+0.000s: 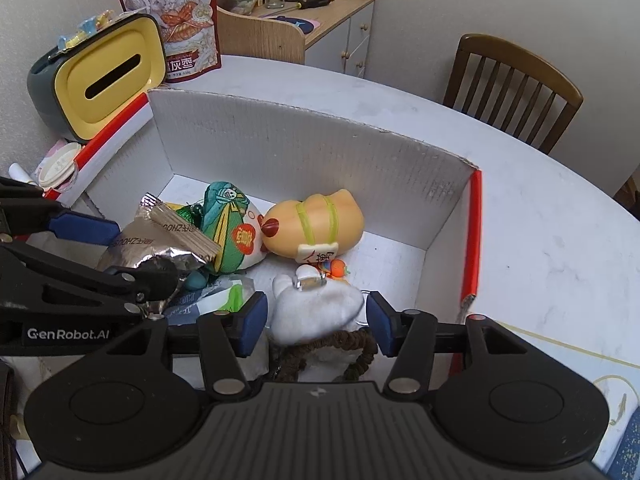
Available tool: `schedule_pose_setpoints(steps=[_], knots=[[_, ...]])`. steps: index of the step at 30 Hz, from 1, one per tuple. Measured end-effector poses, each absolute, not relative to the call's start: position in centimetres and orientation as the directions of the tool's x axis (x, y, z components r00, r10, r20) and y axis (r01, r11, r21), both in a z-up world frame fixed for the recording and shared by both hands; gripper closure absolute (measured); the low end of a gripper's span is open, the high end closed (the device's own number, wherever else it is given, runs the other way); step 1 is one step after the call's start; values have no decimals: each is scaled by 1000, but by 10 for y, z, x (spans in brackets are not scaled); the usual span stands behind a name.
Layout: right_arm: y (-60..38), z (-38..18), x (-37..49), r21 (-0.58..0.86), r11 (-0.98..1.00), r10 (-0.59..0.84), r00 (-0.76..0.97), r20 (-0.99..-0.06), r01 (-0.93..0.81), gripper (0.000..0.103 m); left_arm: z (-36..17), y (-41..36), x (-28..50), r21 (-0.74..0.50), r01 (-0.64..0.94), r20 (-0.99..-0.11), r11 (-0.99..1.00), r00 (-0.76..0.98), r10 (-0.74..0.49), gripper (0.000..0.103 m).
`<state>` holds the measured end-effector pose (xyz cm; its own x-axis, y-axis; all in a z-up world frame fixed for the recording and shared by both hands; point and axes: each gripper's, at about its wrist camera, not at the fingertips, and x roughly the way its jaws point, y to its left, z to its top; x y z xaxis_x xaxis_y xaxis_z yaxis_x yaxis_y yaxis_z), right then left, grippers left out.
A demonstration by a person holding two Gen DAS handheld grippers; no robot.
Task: Organize objects
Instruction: 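Open both tools to drop the packet and brooch into the box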
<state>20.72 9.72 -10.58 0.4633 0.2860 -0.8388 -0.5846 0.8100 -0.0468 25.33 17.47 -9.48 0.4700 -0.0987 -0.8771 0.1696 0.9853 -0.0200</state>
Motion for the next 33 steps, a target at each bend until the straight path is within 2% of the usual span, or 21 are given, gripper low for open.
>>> schedule_pose_setpoints(steps=[3, 8, 10, 14, 19, 22, 33], knots=[[92, -102, 203, -44, 815, 285, 466, -838, -577, 45, -90, 174, 249, -27, 172, -869, 985, 483, -108, 39], [83, -90, 193, -38, 817, 299, 479, -825, -575, 43, -77, 174, 238, -23, 177, -846, 984, 521, -114, 27], [77, -85, 187, -33, 819, 308, 488, -816, -573, 39, -70, 175, 234, -28, 180, -835, 983, 537, -122, 26], [66, -72, 176, -23, 825, 325, 507, -798, -565, 38, -58, 174, 223, -27, 188, -811, 982, 571, -132, 19], [50, -52, 160, 3, 830, 367, 543, -756, -558, 35, -42, 174, 207, -31, 189, -775, 982, 615, -143, 17], [39, -39, 149, 29, 828, 400, 555, -729, -559, 35, -33, 175, 195, -37, 188, -753, 981, 641, -151, 10], [12, -2, 112, 128, 803, 520, 580, -627, -582, 26, -6, 171, 156, -34, 200, -690, 979, 704, -168, 5]])
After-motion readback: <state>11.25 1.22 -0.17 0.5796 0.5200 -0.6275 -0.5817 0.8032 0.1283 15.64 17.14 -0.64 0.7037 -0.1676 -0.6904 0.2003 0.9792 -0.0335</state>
